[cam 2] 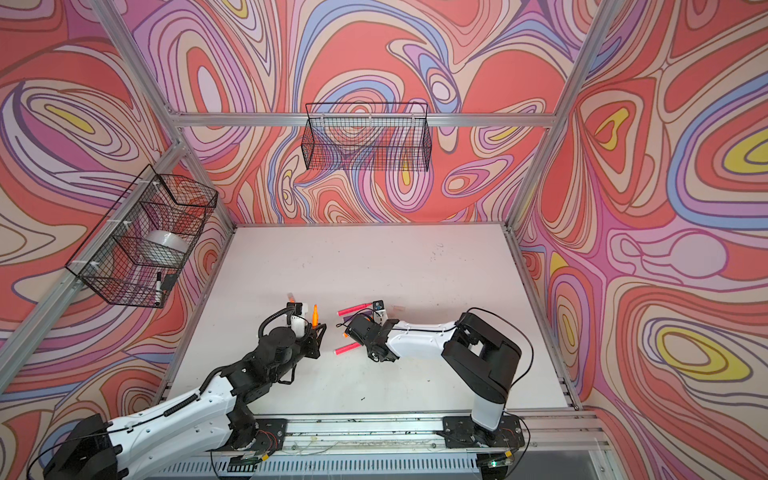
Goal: Insert the pens into the pen caps
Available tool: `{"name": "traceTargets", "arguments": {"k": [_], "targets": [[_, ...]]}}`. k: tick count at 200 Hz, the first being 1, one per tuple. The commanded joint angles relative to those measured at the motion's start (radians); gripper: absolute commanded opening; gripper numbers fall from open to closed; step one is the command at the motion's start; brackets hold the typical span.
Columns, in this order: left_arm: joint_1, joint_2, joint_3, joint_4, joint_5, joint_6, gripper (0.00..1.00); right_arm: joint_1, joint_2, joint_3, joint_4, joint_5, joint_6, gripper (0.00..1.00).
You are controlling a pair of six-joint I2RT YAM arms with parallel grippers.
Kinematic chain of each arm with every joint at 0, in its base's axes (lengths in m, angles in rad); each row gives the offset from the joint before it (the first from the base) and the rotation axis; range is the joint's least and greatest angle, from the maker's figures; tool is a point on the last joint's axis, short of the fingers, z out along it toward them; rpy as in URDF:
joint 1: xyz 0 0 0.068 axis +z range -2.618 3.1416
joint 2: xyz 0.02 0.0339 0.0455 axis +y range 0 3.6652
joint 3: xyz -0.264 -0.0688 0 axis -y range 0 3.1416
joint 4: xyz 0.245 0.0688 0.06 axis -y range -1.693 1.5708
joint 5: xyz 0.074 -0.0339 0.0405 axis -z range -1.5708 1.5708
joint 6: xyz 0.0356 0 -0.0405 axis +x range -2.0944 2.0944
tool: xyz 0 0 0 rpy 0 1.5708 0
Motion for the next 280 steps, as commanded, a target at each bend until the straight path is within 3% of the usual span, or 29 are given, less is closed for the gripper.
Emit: {"name": "traceTargets", "arguments": {"k": [1, 46, 76, 123, 203, 227, 244, 280], "targets": [[0.003, -0.012, -0.003, -0.021, -0.013, 0.002, 0.0, -0.003, 0.02, -0.022, -0.06, -0.017, -0.007, 0.34], [0.003, -0.005, -0.004, -0.013, -0.011, -0.001, 0.0, -0.011, -0.03, -0.065, -0.015, -0.064, -0.019, 0.36], [0.003, -0.005, -0.004, -0.012, -0.004, -0.003, 0.0, -0.023, -0.028, -0.077, -0.004, -0.082, -0.019, 0.27], [0.003, -0.005, -0.003, -0.013, -0.002, -0.006, 0.0, -0.036, -0.027, -0.095, 0.017, -0.1, -0.021, 0.22], [0.003, 0.0, 0.002, -0.012, 0.009, -0.006, 0.0, -0.047, -0.046, -0.135, 0.048, -0.134, -0.013, 0.26], [0.004, 0.007, 0.012, -0.02, 0.02, -0.011, 0.0, -0.049, -0.053, -0.146, 0.06, -0.138, -0.008, 0.17], [0.003, 0.006, 0.059, -0.107, 0.02, -0.038, 0.0, -0.047, -0.069, -0.149, 0.061, -0.136, 0.0, 0.14], [0.003, -0.056, 0.215, -0.484, 0.028, -0.196, 0.0, -0.055, -0.17, -0.175, 0.163, -0.161, -0.005, 0.12]]}}
